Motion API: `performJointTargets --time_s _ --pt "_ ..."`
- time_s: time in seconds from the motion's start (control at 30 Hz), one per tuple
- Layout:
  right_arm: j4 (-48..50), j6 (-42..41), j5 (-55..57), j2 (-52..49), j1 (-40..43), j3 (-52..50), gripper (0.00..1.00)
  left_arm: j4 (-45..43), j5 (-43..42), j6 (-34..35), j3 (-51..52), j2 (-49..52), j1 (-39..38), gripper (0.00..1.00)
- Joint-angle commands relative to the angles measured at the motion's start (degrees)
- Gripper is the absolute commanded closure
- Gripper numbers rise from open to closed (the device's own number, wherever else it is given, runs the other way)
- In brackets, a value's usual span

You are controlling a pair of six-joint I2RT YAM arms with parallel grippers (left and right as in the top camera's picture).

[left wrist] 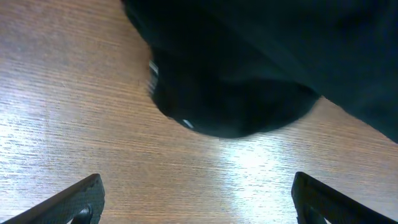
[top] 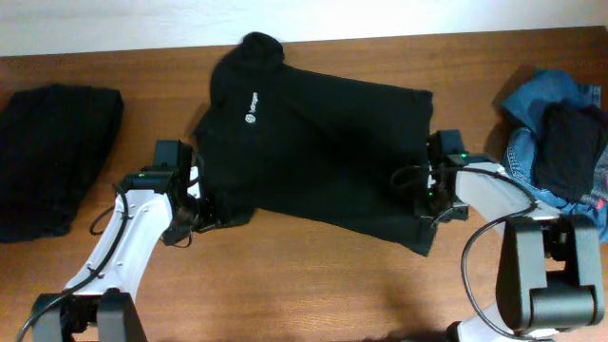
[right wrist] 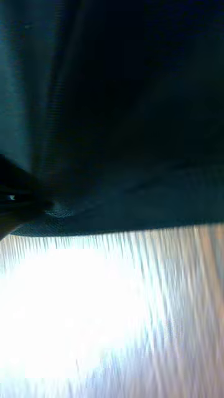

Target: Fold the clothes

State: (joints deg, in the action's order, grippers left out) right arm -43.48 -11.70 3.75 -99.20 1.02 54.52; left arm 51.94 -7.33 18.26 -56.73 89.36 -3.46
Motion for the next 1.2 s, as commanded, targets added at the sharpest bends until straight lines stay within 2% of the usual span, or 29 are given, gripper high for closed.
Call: performJointTargets --time_s 0.0,0.47,0.6,0.83,0.93,1.03,1.17 --pt "-0.22 -1.25 2.73 0.13 2.23 0.11 0.96 -0.46 -0.37 0.57 1.53 -0.87 0.09 0.04" --pt "1.92 -1.20 2.73 -0.87 2.43 0.11 0.96 -2.47 -1.84 0.63 2.93 -0.87 -0.42 0.01" --pt "1.92 -1.22 2.71 -0.87 2.43 0.11 0.96 -3.80 1.25 4.98 4.07 -0.87 -0.44 0.01" --pt "1.95 -1.22 2.60 -0.87 2.43 0.11 0.96 -10.82 0.79 7.26 8.90 -0.87 -0.44 0.01" --pt "1.97 -1.22 2.49 -0.87 2.43 0.11 0.96 -15.32 -2.75 7.23 10.75 -0.87 -0.46 0.01" --pt "1.97 -1.22 2.49 -0.87 2.43 0.11 0.96 -18.14 -7.10 7.30 11.47 -0.87 -0.46 0.09" --pt "1.97 -1.22 2.49 -0.87 2.43 0.11 0.96 -17.81 -6.80 7.85 11.47 -0.87 -0.46 0.33"
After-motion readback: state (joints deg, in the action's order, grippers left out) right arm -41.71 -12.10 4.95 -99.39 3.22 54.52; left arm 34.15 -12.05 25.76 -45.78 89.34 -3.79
